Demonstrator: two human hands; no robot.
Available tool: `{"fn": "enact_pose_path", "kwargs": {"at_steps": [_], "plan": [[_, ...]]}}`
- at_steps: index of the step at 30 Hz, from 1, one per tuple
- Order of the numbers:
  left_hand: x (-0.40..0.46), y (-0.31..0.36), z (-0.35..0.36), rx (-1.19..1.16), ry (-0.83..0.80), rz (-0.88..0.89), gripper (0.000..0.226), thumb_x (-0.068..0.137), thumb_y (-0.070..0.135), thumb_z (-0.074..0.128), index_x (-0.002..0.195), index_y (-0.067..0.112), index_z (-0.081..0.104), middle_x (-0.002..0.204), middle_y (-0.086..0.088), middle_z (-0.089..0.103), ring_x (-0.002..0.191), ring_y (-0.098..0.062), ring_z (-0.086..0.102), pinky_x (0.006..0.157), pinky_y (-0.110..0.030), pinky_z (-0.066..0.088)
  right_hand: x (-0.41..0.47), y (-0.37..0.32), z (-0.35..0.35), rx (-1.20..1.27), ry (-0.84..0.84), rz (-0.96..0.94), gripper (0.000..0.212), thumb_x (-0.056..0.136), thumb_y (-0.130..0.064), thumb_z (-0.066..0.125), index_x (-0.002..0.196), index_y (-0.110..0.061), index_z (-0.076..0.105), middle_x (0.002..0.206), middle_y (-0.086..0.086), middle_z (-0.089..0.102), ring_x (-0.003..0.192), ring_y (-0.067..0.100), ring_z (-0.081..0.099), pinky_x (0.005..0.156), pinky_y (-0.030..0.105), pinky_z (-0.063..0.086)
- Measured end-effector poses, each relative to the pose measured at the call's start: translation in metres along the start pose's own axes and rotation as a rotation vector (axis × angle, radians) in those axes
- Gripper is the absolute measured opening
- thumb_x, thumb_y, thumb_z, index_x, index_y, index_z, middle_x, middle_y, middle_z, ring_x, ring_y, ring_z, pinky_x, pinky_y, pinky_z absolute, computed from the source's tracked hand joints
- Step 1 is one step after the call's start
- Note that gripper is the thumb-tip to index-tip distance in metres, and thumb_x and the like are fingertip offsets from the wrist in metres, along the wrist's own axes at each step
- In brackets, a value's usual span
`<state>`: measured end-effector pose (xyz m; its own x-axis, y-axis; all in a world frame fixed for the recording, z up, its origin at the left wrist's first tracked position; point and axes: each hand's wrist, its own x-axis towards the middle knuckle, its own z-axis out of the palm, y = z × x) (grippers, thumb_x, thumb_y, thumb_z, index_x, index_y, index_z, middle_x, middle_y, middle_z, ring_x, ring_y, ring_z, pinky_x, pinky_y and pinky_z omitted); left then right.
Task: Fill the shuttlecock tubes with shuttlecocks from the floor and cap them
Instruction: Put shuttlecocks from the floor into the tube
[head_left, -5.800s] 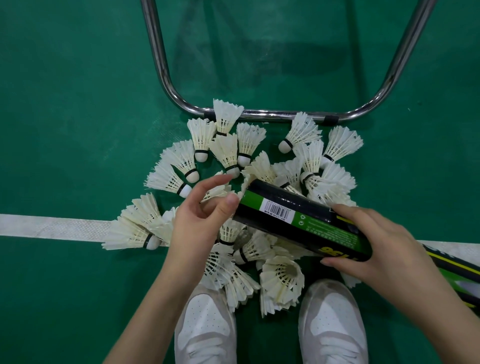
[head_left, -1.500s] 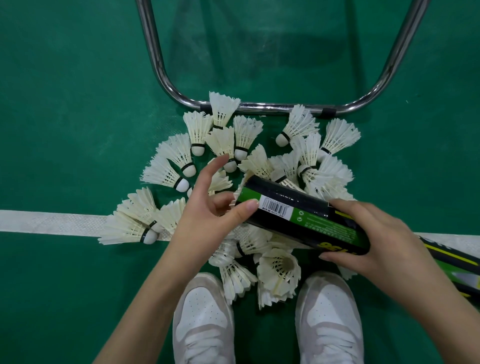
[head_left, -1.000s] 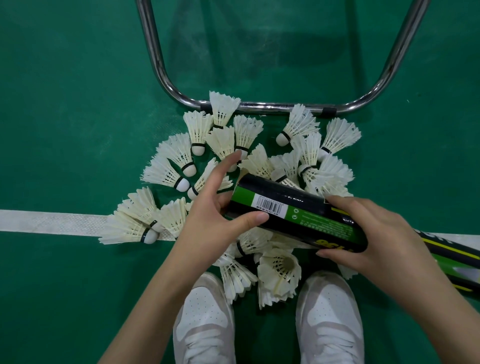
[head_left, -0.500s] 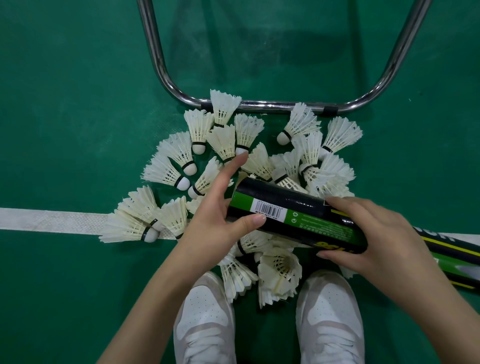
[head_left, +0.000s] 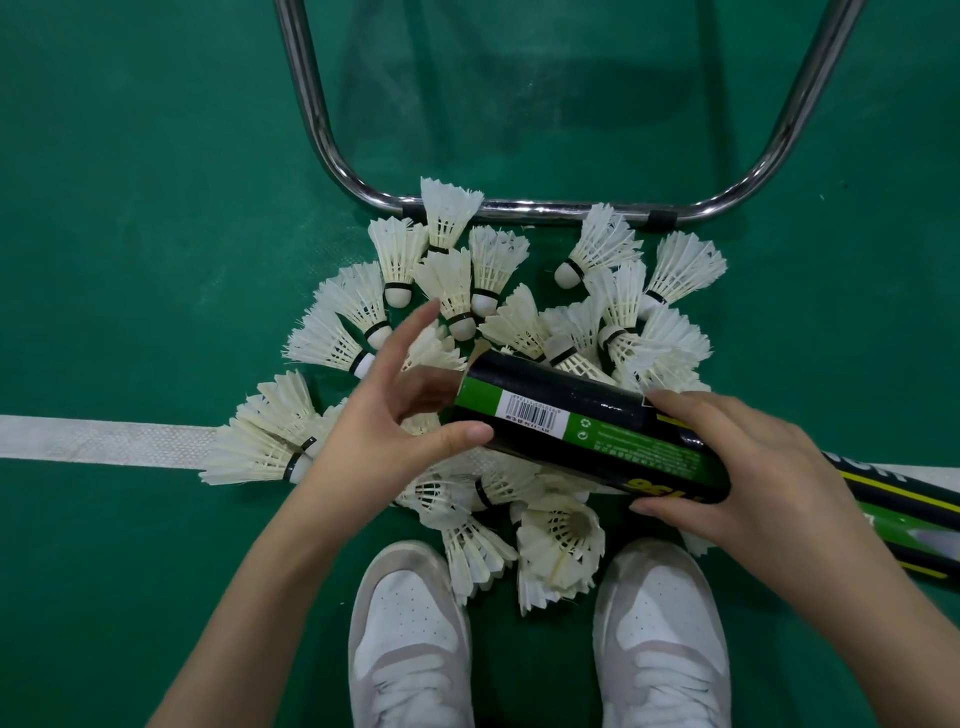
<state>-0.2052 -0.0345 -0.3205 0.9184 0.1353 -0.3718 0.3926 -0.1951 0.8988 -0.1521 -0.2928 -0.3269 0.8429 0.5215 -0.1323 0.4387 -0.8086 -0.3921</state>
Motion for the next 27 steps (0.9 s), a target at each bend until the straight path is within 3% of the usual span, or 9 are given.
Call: {"fn": "enact_pose_path", "kwargs": {"at_steps": [3, 6, 10, 11, 14, 16, 21, 27], "plan": [[0.001, -0.011, -0.017, 0.143, 0.035, -0.047, 0.087, 0.057, 0.042, 0.074, 0.132, 0.056, 0.031, 0.105, 0.024, 0.067, 0.11, 0.003, 0.056, 0.101, -0.025, 0.036, 0.0, 0.002, -0.001, 0.001, -0.006, 0.018, 0.073, 0.059, -0.063, 0.052, 0.125, -0.032, 0.044, 0.114, -0.005, 0.059, 0.099, 0.025, 0.058, 0.085, 0.042, 0.044], [-0.001, -0.025, -0.03, 0.25, 0.119, -0.065, 0.068, 0.071, 0.028, 0.076, 0.127, 0.052, 0.044, 0.106, 0.025, 0.065, 0.112, 0.009, 0.05, 0.097, -0.023, 0.033, -0.001, 0.001, -0.001, -0.002, 0.005, 0.028, 0.072, 0.059, -0.062, 0.052, 0.124, -0.031, 0.045, 0.113, -0.004, 0.06, 0.098, 0.026, 0.059, 0.084, 0.041, 0.044], [0.0, -0.044, -0.042, 0.362, 0.308, 0.011, 0.047, 0.083, 0.009, 0.069, 0.118, 0.038, 0.057, 0.106, 0.017, 0.065, 0.097, 0.018, 0.052, 0.081, 0.003, 0.031, 0.0, -0.002, -0.001, 0.012, -0.005, 0.029, 0.073, 0.059, -0.063, 0.052, 0.124, -0.031, 0.045, 0.113, -0.005, 0.06, 0.098, 0.025, 0.059, 0.084, 0.038, 0.042], [0.0, -0.048, -0.044, 0.408, 0.329, 0.014, 0.047, 0.084, 0.007, 0.068, 0.119, 0.035, 0.058, 0.106, 0.015, 0.065, 0.096, 0.013, 0.053, 0.079, 0.002, 0.031, 0.0, -0.003, -0.002, 0.018, -0.007, 0.03, 0.073, 0.059, -0.064, 0.051, 0.124, -0.031, 0.045, 0.113, -0.006, 0.06, 0.098, 0.025, 0.059, 0.083, 0.038, 0.042], [0.0, -0.055, -0.046, 0.496, 0.337, -0.012, 0.048, 0.085, 0.005, 0.065, 0.123, 0.032, 0.058, 0.105, 0.011, 0.063, 0.102, -0.006, 0.053, 0.082, -0.017, 0.034, 0.001, -0.006, -0.001, 0.019, -0.007, 0.029, 0.073, 0.059, -0.064, 0.051, 0.124, -0.032, 0.045, 0.113, -0.006, 0.06, 0.097, 0.025, 0.059, 0.083, 0.038, 0.042], [0.0, -0.058, -0.046, 0.503, 0.338, -0.035, 0.048, 0.086, 0.006, 0.064, 0.125, 0.033, 0.057, 0.103, 0.01, 0.063, 0.099, -0.01, 0.055, 0.079, -0.024, 0.036, 0.001, -0.007, -0.001, 0.025, -0.016, 0.031, 0.074, 0.059, -0.064, 0.051, 0.125, -0.031, 0.045, 0.114, -0.006, 0.06, 0.098, 0.025, 0.059, 0.083, 0.039, 0.044], [0.0, -0.064, -0.043, 0.479, 0.359, -0.091, 0.045, 0.088, 0.011, 0.063, 0.123, 0.038, 0.056, 0.091, 0.008, 0.063, 0.076, -0.009, 0.058, 0.06, -0.021, 0.041, 0.002, -0.006, -0.001, 0.025, -0.019, 0.033, 0.074, 0.059, -0.064, 0.053, 0.125, -0.031, 0.046, 0.114, -0.005, 0.06, 0.098, 0.026, 0.059, 0.083, 0.04, 0.045], [-0.004, -0.053, -0.045, 0.454, 0.44, -0.094, 0.035, 0.084, 0.014, 0.069, 0.109, 0.037, 0.063, 0.077, 0.01, 0.062, 0.075, -0.007, 0.059, 0.068, -0.028, 0.044, 0.001, -0.007, -0.001, 0.017, -0.023, 0.035, 0.074, 0.058, -0.064, 0.052, 0.124, -0.03, 0.047, 0.112, -0.006, 0.06, 0.095, 0.025, 0.059, 0.08, 0.037, 0.043]]}}
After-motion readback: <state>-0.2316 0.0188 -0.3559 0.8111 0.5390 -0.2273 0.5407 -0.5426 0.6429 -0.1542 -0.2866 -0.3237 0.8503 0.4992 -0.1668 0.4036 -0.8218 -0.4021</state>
